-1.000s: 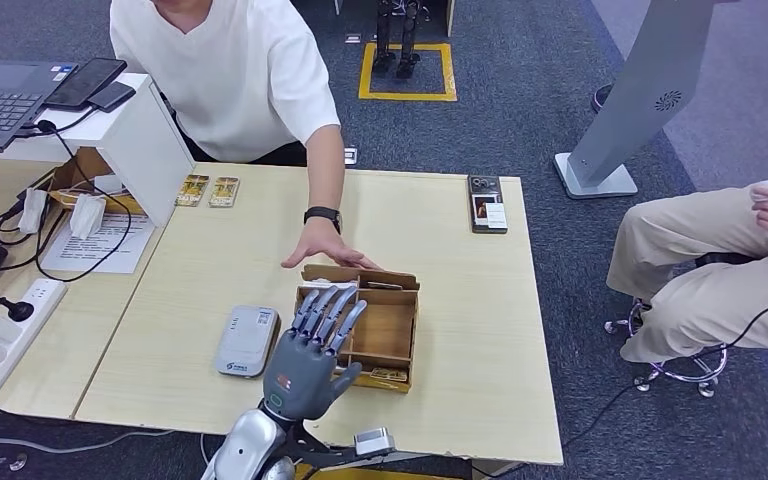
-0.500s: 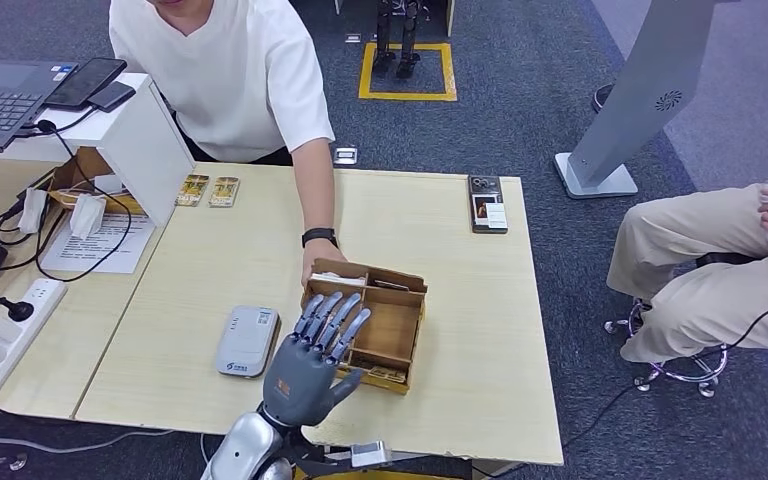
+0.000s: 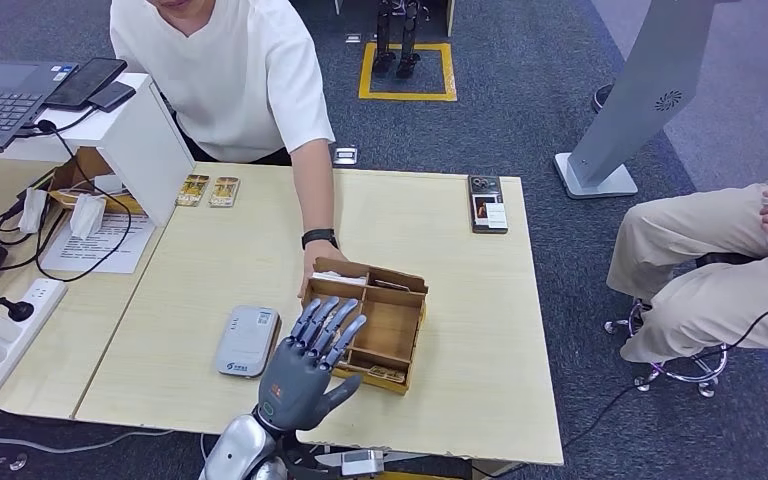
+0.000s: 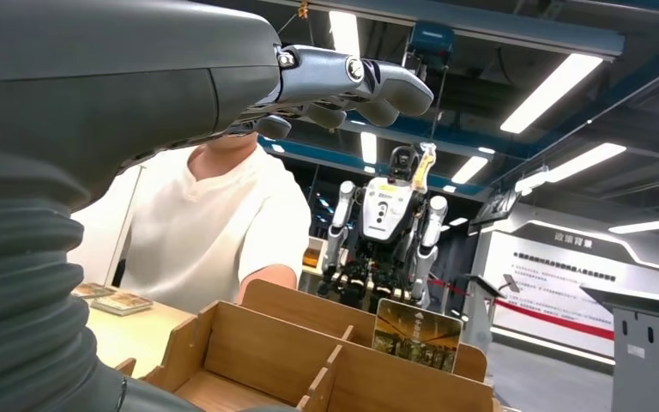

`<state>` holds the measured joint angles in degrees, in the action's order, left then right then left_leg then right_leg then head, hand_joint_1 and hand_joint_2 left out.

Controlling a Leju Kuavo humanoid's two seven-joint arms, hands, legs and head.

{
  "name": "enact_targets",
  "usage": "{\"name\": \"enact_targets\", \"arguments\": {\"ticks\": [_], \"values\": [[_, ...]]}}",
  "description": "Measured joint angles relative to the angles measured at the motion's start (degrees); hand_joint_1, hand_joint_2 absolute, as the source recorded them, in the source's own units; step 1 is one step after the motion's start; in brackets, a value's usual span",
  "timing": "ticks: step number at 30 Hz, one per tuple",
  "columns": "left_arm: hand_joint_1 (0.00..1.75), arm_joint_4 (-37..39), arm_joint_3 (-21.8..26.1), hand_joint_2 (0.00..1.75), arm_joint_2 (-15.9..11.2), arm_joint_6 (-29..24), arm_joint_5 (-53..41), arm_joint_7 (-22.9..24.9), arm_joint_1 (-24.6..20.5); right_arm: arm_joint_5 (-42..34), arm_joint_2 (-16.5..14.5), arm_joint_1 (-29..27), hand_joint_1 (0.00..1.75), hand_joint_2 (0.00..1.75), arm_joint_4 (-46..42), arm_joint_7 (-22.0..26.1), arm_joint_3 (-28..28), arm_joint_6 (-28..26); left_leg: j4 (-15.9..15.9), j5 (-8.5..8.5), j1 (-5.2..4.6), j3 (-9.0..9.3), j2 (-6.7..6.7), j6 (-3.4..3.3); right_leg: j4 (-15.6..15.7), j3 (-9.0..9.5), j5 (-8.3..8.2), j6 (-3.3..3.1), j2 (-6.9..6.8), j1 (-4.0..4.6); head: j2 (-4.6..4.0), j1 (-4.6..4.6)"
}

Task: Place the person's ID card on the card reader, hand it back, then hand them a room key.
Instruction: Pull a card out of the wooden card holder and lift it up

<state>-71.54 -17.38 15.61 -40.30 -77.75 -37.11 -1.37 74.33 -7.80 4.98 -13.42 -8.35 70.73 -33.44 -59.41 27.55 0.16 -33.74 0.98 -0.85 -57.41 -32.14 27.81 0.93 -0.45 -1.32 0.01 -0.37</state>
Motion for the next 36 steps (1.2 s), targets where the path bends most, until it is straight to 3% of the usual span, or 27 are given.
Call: {"name": "enact_targets", "arguments": {"ticks": [10,25,36], "values": [[0.00,0.3,0.9,1.75,0.1,0.0,-3.1,-2.5,0.2,0.2,0.0,0.0,0.00,1.75,0.0,0.2,0.0,0.3,0.0,0.00,0.00,0.00,0.00,0.00,0.0,0.00,0.00,0.00,0.00,0.00,0.01,0.00],[0.00,2.8,-1.2,1.75,-0.4,0.0,-7.4,8.2,0.2,0.4,0.0,0.0,0.00,1.75,0.0,0.2,-0.1,0.4,0.0,0.00,0.00,0.00,0.00,0.00,0.0,-0.03,0.00,0.00,0.00,0.00,-0.01,0.00],[0.00,3.9,-4.0,1.75,-0.8,0.0,-7.9,11.3,0.1,0.5,0.0,0.1,0.00,1.75,0.0,0.2,-0.1,0.4,0.0,0.00,0.00,0.00,-0.01,0.00,0.0,-0.04,0.00,0.00,0.01,0.00,-0.01,0.00]]}}
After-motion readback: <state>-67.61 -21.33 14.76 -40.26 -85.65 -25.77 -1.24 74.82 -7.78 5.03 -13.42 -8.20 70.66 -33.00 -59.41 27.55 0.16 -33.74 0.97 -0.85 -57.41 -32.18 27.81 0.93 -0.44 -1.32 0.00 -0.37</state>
